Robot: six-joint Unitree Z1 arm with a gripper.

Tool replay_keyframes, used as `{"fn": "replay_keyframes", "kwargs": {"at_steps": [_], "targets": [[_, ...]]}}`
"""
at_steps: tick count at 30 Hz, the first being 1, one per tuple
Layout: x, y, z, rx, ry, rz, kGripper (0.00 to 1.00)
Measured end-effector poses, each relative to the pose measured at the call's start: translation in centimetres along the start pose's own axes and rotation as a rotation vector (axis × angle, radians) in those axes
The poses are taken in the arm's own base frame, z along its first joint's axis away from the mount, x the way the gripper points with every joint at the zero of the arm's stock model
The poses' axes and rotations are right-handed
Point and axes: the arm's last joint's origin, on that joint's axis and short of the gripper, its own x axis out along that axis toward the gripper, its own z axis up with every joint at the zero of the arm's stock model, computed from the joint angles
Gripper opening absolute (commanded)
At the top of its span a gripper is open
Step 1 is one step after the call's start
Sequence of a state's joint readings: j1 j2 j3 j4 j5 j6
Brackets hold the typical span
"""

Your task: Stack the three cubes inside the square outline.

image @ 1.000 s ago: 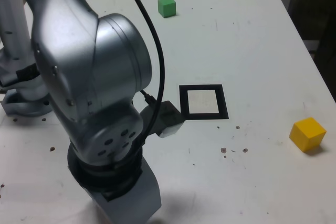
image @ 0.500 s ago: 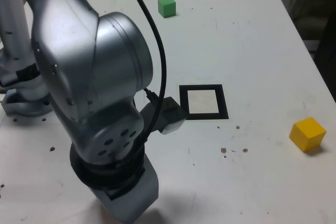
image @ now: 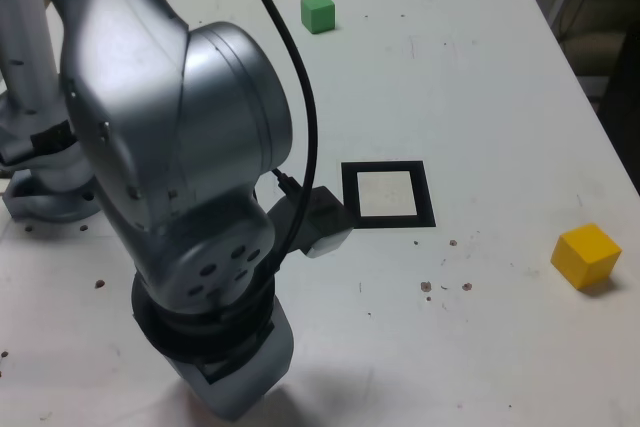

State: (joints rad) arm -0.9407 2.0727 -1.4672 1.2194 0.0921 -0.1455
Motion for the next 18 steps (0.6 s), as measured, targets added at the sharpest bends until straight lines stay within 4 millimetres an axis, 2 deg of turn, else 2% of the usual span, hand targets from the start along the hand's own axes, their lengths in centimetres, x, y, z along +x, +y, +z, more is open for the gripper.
{"fn": "replay_keyframes", "kwargs": {"at_steps": [8,18], "targets": [[-0.8,0.4,-0.3,-0.005,0.022,0.004,0.35],[-1.5,3.5,-1.1,-0.104,0.033,-0.037,0.35]]}}
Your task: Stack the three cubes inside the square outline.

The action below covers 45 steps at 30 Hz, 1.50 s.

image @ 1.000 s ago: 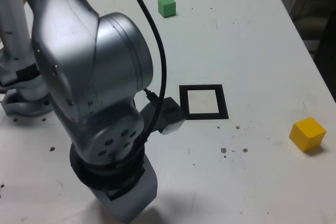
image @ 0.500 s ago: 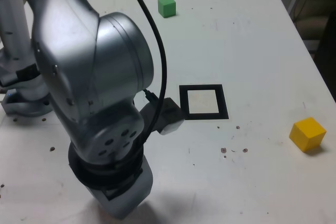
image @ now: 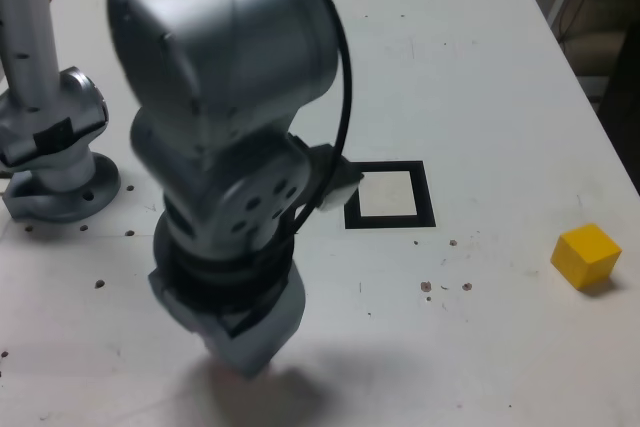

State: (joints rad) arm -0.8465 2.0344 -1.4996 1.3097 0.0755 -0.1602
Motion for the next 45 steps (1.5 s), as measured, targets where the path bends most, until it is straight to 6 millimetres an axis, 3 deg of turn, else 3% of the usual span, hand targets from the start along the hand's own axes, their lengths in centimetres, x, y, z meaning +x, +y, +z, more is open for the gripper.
{"fn": "replay_keyframes", "kwargs": {"at_steps": [9,20,38,45], "targets": [[-1.8,5.6,-0.5,-0.127,-0.029,-0.047,0.35],[-2.2,11.5,-1.7,-0.266,-0.054,-0.121,0.35],[-0.6,20.3,-4.1,-0.515,-0.074,-0.144,0.35],[1.3,22.9,-3.3,-0.577,-0.06,-0.152,0.35]]}}
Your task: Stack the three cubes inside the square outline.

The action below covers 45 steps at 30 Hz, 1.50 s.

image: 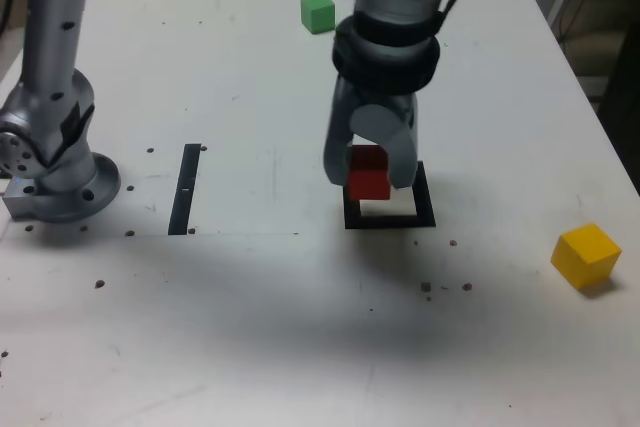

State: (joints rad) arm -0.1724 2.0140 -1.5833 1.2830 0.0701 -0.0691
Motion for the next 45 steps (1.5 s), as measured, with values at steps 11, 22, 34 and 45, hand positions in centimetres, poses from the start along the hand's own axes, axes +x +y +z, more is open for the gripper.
{"fn": "replay_keyframes", "kwargs": {"at_steps": [11,22,34,45], "targets": [[2.1,2.6,1.9,-0.06,0.014,0.003,0.35],[3.3,3.3,2.3,-0.064,0.038,-0.006,0.5],[3.9,3.2,2.2,-0.048,0.038,-0.022,1.0],[3.6,3.5,1.7,-0.053,0.034,-0.019,1.0]]}}
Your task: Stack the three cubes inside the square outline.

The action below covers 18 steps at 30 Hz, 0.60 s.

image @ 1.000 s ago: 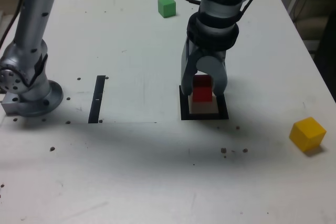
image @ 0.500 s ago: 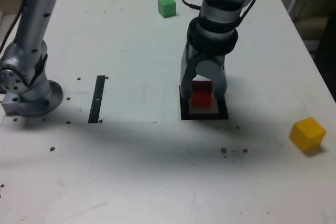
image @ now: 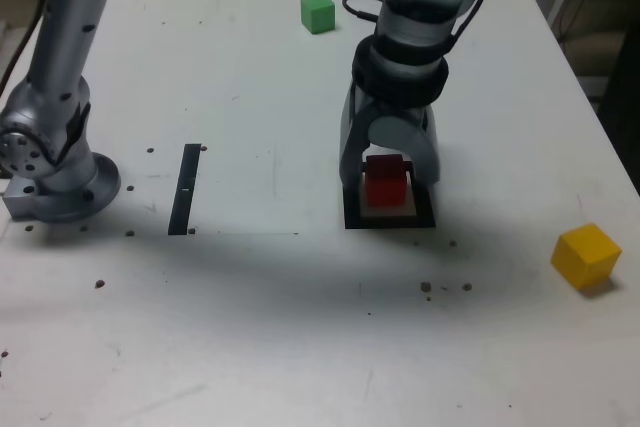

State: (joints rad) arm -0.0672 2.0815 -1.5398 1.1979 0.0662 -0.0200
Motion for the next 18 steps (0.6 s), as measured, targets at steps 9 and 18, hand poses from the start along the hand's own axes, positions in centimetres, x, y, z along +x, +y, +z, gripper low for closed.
{"fn": "replay_keyframes", "kwargs": {"at_steps": [9,18], "targets": [[-3.0,0.3,-2.1,-0.003,-0.038,0.02,0.99],[-5.2,-0.3,-2.3,0.018,-0.071,0.027,1.0]]}}
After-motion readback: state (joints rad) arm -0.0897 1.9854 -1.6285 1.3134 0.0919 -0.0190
